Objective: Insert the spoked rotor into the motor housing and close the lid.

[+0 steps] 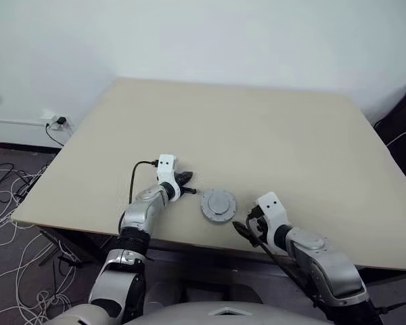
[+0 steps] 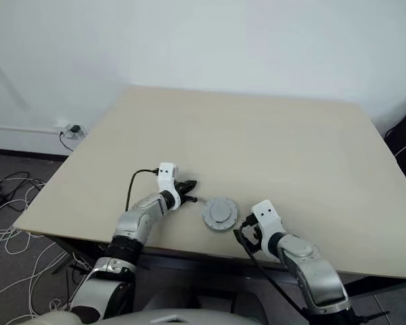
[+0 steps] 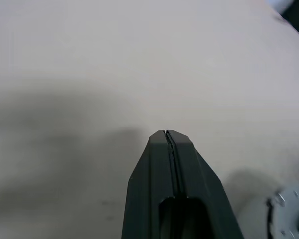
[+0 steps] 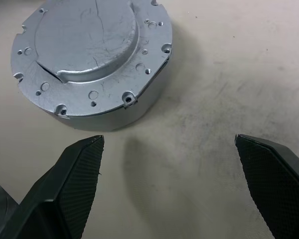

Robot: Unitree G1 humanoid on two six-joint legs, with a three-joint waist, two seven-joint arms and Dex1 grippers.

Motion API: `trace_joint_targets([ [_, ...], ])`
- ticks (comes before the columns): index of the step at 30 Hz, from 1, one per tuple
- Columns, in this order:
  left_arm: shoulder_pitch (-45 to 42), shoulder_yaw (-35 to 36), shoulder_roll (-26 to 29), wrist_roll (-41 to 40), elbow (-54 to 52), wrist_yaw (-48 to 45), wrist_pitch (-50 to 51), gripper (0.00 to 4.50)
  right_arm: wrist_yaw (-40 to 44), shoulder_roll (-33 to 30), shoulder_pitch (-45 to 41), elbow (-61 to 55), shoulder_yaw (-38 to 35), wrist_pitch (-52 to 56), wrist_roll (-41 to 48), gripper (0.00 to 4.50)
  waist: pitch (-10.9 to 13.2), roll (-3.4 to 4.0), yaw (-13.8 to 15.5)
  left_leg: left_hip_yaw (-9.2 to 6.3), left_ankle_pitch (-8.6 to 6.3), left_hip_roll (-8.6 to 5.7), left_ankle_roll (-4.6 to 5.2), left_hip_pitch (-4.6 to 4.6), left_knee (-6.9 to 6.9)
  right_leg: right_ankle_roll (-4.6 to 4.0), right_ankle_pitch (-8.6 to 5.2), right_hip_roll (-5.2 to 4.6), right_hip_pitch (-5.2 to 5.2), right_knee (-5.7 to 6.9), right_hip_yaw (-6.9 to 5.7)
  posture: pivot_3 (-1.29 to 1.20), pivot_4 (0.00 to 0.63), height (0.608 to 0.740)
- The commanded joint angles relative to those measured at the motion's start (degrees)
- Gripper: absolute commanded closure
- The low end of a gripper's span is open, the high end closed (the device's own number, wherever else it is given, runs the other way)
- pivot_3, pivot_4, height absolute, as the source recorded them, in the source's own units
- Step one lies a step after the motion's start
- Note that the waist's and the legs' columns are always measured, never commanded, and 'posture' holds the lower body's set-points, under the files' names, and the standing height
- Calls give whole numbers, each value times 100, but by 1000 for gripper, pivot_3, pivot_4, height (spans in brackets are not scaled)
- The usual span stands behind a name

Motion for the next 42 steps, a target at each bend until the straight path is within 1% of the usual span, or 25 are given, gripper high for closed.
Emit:
trace_joint_targets([
  [1,182,-139,111,-218,-782,-415,176,4500,20,4,-67,-72,-22,-70,51,29,-1,1,-12,1,0,0,0,0,0,0,0,0,-1,0,1,0,0,740],
  [9,960,-372,454,-894,-2172,-1109,1192,4500,41,-53,-38,-77,-87,-84,71,29,-5,8,-99,3,1,1,-1,0,3,-3,1,1,-4,10,9,0,0,740],
  [15,1357,-502,404,-1109,-2807,-918,1694,4500,-10,-82,6,-65,-205,-104,83,29,-8,12,-98,4,0,1,0,0,13,-7,3,3,-2,14,11,0,0,740],
  [18,1514,-577,310,-1147,-3018,-744,1883,4500,-198,178,12,-17,-472,-321,183,29,-8,12,-96,4,1,1,0,2,15,-8,4,4,-1,16,11,0,0,740],
  [22,1654,-631,210,-1206,-3156,-551,2072,4500,-184,388,50,-12,-693,-437,364,29,-11,17,-95,4,2,1,-1,3,18,-9,4,6,-1,21,13,0,0,740],
  [28,1711,-648,165,-1182,-3152,-310,2141,4500,-207,392,60,16,-680,-427,394,29,-15,22,-96,6,6,1,-8,6,22,-10,4,8,-4,35,14,0,0,740],
  [32,1704,-659,136,-1134,-3111,-136,2149,4500,-389,602,0,46,-821,-421,481,29,-15,23,-95,6,0,1,1,6,34,-13,2,8,-4,52,15,0,0,740],
  [35,1688,-671,135,-1134,-3077,-62,2166,4500,-624,915,-91,80,-1115,-307,658,29,-15,23,-96,7,-3,1,7,8,45,-17,0,8,-8,77,16,0,0,740],
  [38,1663,-728,150,-1077,-3016,29,2191,4500,-945,1316,-242,149,-1648,175,1050,29,-16,25,-94,7,0,1,2,12,51,-20,-2,9,-10,92,17,0,0,740],
  [42,1640,-766,153,-1062,-2975,100,2182,4500,-1142,1710,-410,126,-2209,755,1642,29,-22,35,-102,6,4,2,-1,15,54,-24,0,13,-10,98,17,0,0,740],
])
